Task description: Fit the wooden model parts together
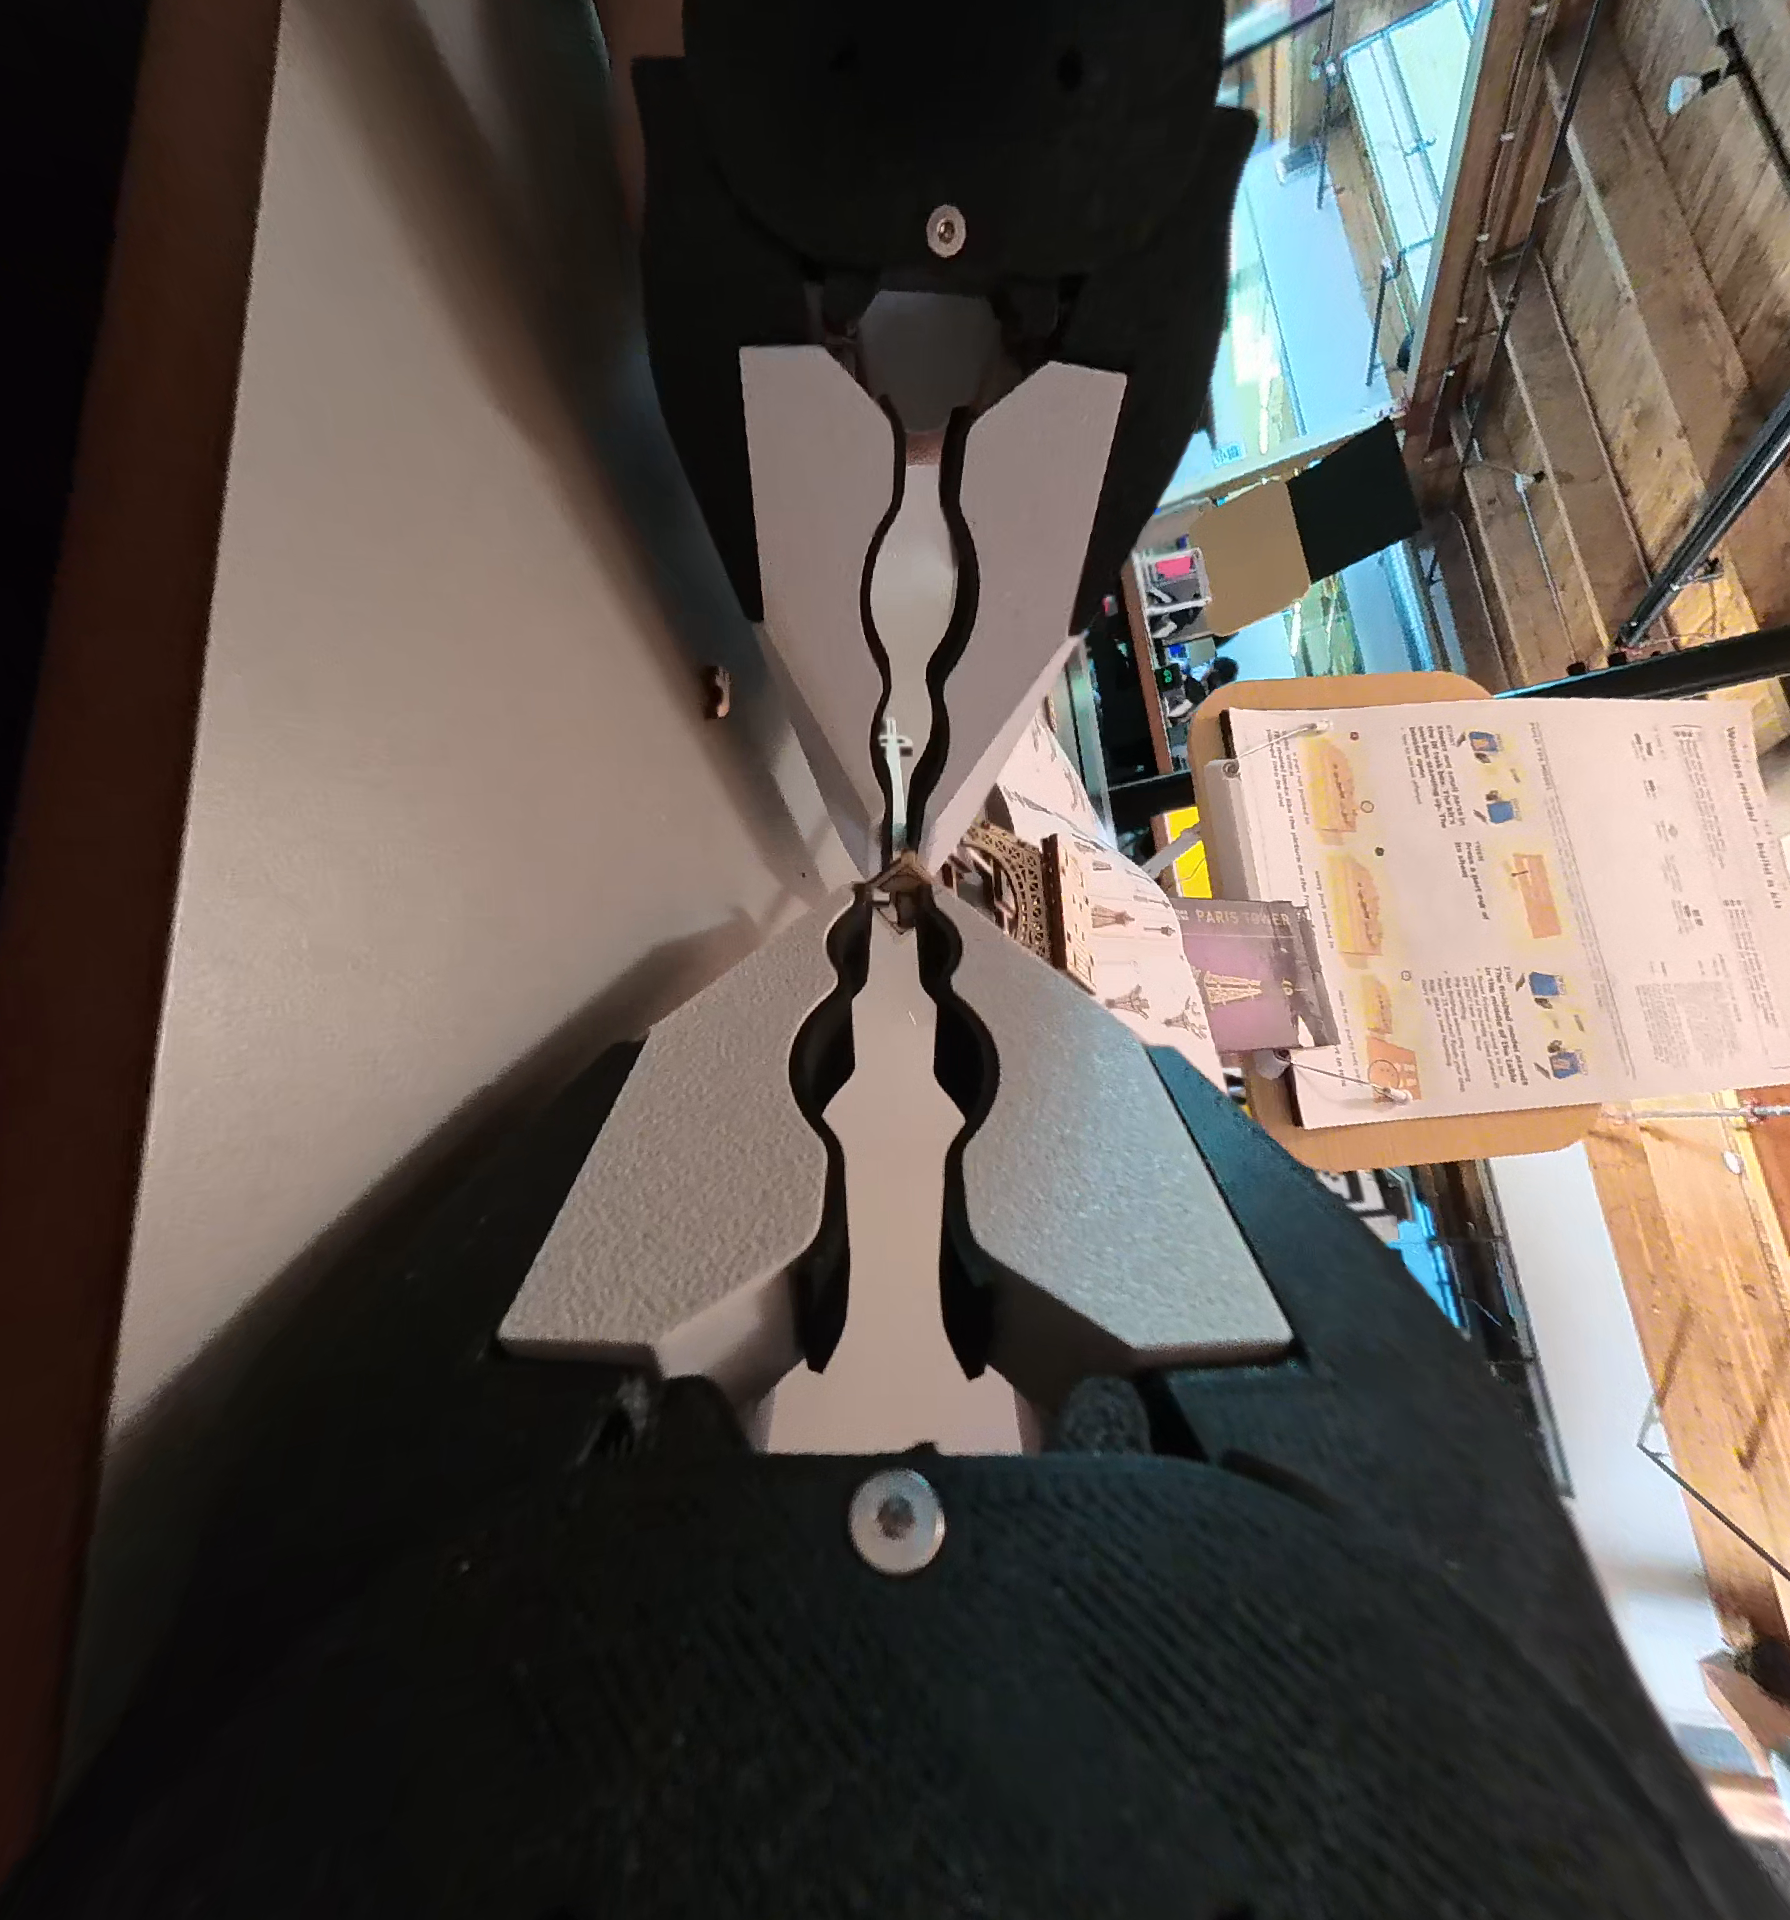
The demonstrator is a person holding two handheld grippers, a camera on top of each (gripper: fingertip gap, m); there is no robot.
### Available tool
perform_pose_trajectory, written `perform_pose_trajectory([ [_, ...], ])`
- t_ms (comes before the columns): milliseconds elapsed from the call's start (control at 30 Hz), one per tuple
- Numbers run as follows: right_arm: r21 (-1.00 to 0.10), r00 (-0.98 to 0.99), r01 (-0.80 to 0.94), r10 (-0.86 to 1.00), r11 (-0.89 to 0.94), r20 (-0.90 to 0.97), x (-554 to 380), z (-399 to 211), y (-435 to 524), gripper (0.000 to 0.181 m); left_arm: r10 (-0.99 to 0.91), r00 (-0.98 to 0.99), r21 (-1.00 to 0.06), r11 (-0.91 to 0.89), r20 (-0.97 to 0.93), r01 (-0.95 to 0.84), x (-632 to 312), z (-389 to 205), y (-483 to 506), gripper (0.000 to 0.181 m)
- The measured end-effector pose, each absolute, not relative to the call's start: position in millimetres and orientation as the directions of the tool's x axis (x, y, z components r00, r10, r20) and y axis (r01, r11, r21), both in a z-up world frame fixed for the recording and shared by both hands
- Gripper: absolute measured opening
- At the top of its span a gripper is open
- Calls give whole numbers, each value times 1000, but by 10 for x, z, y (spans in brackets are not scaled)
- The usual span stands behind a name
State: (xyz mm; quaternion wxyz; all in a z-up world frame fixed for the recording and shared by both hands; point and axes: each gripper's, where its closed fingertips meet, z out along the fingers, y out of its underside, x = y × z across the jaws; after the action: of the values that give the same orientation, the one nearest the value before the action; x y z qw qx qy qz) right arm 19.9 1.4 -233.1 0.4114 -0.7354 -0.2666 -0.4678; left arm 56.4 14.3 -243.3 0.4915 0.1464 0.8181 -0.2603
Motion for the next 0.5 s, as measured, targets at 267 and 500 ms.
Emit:
perform_pose_trajectory([
  [267, -403, 468, 758, -2, -513, 884, 205, -2336, 13, 5, -22, -490, -292, 825, -872, 483, 568, -2444, 130, 0],
  [500, -423, 485, 738, -22, -526, 874, 244, -2334, 5, 1, -19, -491, -292, 823, -871, 487, 592, -2461, 132, 0],
])
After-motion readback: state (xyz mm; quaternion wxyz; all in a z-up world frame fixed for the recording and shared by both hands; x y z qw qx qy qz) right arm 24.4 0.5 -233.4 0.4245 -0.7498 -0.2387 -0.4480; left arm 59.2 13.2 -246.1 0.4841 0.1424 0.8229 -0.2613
